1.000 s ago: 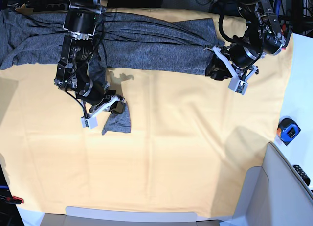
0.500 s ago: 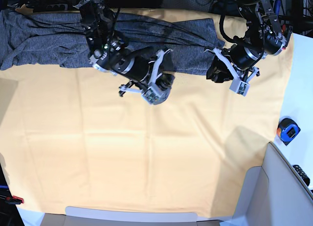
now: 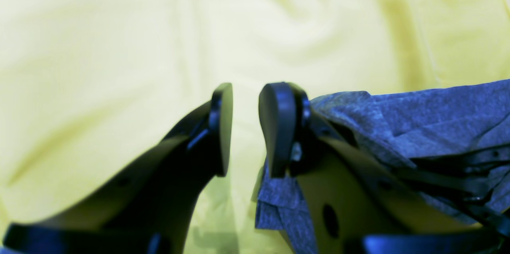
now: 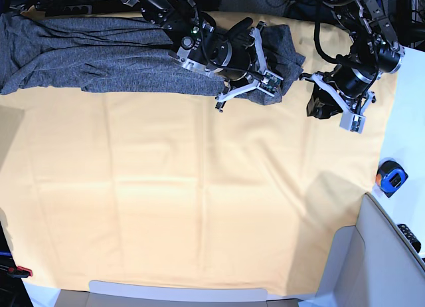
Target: Fold the T-shirt properly
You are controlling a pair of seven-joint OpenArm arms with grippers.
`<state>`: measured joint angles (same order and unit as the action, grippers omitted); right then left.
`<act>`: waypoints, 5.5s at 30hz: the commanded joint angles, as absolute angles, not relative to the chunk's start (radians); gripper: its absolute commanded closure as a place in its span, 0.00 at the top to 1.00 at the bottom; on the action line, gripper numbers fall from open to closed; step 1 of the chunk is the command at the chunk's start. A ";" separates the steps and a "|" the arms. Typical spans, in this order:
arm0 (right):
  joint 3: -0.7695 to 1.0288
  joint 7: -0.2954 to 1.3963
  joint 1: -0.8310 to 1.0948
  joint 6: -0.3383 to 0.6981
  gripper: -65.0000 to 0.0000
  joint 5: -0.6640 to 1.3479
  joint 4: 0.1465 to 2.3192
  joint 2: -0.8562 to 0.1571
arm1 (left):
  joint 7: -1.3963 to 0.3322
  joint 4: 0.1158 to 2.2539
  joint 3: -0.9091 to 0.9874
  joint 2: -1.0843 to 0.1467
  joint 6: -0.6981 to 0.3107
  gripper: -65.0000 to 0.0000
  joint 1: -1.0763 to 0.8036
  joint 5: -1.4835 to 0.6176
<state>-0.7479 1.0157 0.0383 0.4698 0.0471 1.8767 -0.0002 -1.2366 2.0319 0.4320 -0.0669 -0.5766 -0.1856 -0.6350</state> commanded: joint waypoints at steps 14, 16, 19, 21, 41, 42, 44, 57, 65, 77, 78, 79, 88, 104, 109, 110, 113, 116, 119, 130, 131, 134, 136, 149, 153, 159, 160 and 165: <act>-0.857 1.118 -0.027 0.472 0.59 0.050 1.897 -0.004 | -1.221 2.051 0.435 -0.079 -0.579 0.21 -0.180 -0.647; -0.883 1.122 -0.036 0.473 0.67 0.050 1.897 -0.012 | -1.221 2.051 0.435 -0.079 -0.579 0.21 -0.180 -0.647; -0.886 1.121 -0.036 0.473 0.70 0.050 1.902 -0.013 | -1.222 2.049 0.435 -0.079 -0.579 0.21 -0.180 -0.644; -0.880 1.116 -0.038 0.470 0.70 0.050 1.929 -0.021 | -1.231 2.049 0.435 -0.081 -0.579 0.21 -0.182 -0.642; 0.114 0.903 0.228 0.469 0.71 0.038 2.051 0.024 | -1.396 2.046 0.475 -0.074 -0.584 0.42 -0.217 -0.699; 0.179 0.905 0.229 0.469 0.71 0.038 2.051 0.044 | -1.396 2.046 0.476 -0.074 -0.584 0.42 -0.223 -0.707; 0.303 0.906 0.239 0.469 0.71 0.038 2.051 0.085 | -1.396 2.046 0.476 -0.073 -0.584 0.43 -0.225 -0.707; 0.521 0.906 0.268 0.476 0.71 0.038 2.046 0.105 | -1.396 1.793 0.584 0.038 -0.587 0.57 -0.252 -0.796; 0.524 0.906 0.282 0.476 0.71 0.038 2.045 0.105 | -1.396 1.623 0.668 -0.001 -0.585 0.56 -0.251 -1.026; 0.524 0.906 0.285 0.476 0.71 0.038 2.045 0.105 | -1.396 1.549 0.542 -0.018 -0.579 0.56 -0.294 -1.148; 0.524 0.906 0.285 0.476 0.71 0.038 2.045 0.105 | -1.396 1.550 0.526 -0.018 -0.579 0.56 -0.295 -1.148; 0.524 0.906 0.286 0.476 0.71 0.038 2.045 0.105 | -1.396 1.560 0.507 -0.018 -0.579 0.56 -0.295 -1.147; 0.524 0.906 0.298 0.478 0.71 0.036 2.045 0.104 | -1.396 1.647 0.418 -0.012 -0.578 0.56 -0.317 -1.145; 0.731 0.906 0.295 0.478 0.71 0.036 2.040 0.104 | -1.396 1.647 0.397 0.012 -0.582 0.37 -0.312 -1.147; 0.803 0.906 0.297 0.478 0.71 0.036 2.040 0.104 | -1.396 1.647 0.387 0.024 -0.584 0.01 -0.277 -1.147; 0.819 0.906 0.297 0.478 0.71 0.038 2.040 0.104 | -1.396 1.647 0.387 0.031 -0.584 0.00 -0.274 -1.147; 0.872 0.906 0.297 0.478 0.71 0.038 2.040 0.104 | -1.396 1.669 0.387 0.035 -0.585 0.01 -0.272 -1.147; 0.934 0.906 0.298 0.479 0.71 0.038 2.040 0.104 | -1.396 1.742 0.387 0.054 -0.585 0.00 -0.275 -1.148; 0.992 0.906 0.298 0.479 0.71 0.038 2.040 0.093 | -1.396 1.833 0.363 0.074 -0.585 0.00 -0.280 -1.148; 1.162 0.908 0.343 0.479 0.71 0.145 2.037 -0.008 | -1.396 1.891 0.199 0.074 -0.585 0.00 -0.272 -1.147; 1.173 0.908 0.343 0.479 0.71 0.143 2.035 -0.013 | -1.396 1.891 0.183 0.068 -0.585 0.00 -0.272 -1.147; 1.198 0.908 0.343 0.479 0.71 0.143 2.018 -0.041 | -1.396 1.890 0.137 0.062 -0.585 0.00 -0.263 -1.147; 1.201 0.908 0.343 0.479 0.71 0.143 2.000 -0.048 | -1.396 1.890 0.102 0.054 -0.585 0.00 -0.236 -1.144; 1.194 0.908 0.337 0.479 0.71 0.143 1.959 -0.047 | -1.396 1.890 -0.209 -0.045 -0.579 0.00 -0.079 -1.144; 1.194 0.908 0.337 0.479 0.71 0.143 1.928 -0.048 | -1.396 1.894 -0.318 -0.068 -0.578 0.00 -0.019 -1.144; 1.193 0.908 0.337 0.479 0.71 0.143 1.891 -0.048 | -1.396 1.894 -0.395 -0.076 -0.578 0.00 0.028 -1.142; 1.193 0.908 0.337 0.479 0.71 0.143 1.888 -0.048 | -1.396 1.894 -0.406 -0.076 -0.578 0.00 0.035 -1.141; 1.193 0.908 0.337 0.479 0.71 0.143 1.883 -0.042 | -1.396 1.894 -0.470 -0.070 -0.578 0.00 0.068 -1.092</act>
